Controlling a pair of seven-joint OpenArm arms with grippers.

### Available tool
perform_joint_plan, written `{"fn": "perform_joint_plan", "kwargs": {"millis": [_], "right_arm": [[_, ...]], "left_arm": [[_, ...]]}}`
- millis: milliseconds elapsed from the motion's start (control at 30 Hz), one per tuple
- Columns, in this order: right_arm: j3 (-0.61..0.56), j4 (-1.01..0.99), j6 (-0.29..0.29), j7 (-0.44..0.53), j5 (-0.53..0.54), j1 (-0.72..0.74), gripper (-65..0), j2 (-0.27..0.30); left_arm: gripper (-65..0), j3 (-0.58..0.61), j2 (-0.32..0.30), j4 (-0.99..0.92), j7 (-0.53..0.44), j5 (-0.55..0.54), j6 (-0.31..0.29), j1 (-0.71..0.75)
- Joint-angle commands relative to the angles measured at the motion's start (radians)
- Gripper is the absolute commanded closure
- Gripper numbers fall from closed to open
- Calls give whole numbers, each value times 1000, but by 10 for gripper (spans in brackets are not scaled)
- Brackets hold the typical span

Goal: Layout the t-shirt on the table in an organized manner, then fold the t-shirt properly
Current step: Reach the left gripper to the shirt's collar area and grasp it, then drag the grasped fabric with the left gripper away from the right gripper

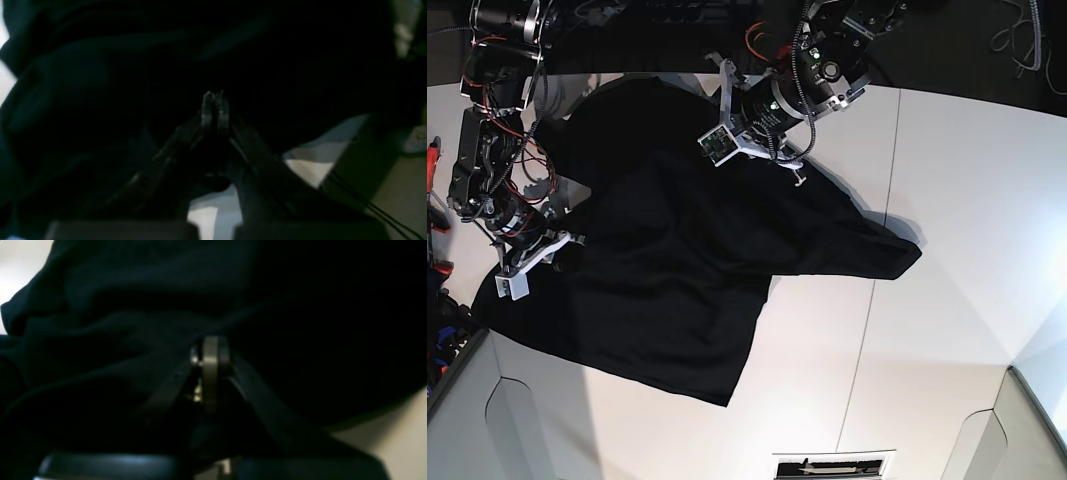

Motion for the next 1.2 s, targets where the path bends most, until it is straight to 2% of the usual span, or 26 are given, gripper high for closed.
{"fn": "perform_joint_plan", "kwargs": {"millis": [0,200,433,500,633,867,1067,1167], "right_arm": [[1,13,7,23,16,25,0,8],[-28,13,8,35,10,27,0,-26],[-158,-17,7,142,-125,29,0,-33],[-185,-43,7,152,-148,33,0,-32],[-199,-96,7,156,-154,31,0,-32],[-199,-135,3,190,-171,33,0,21],[-199,-135,3,178,-172,31,0,67],[-199,-134,3,152,-172,30,0,76]], "left_arm": [[0,0,5,11,-19,-6,0,-5],[0,0,5,-67,-27,-4,0,-11],[0,-9,4,-119,-23,17,30,-10],[0,-24,-6,-119,-3,30,32,-10],[0,-68,-55,-119,9,30,75,-7],[0,-128,-131,-119,7,30,74,-8],[0,-229,-194,-120,-40,30,73,-14],[0,-274,-204,-130,-42,28,38,-35]]}}
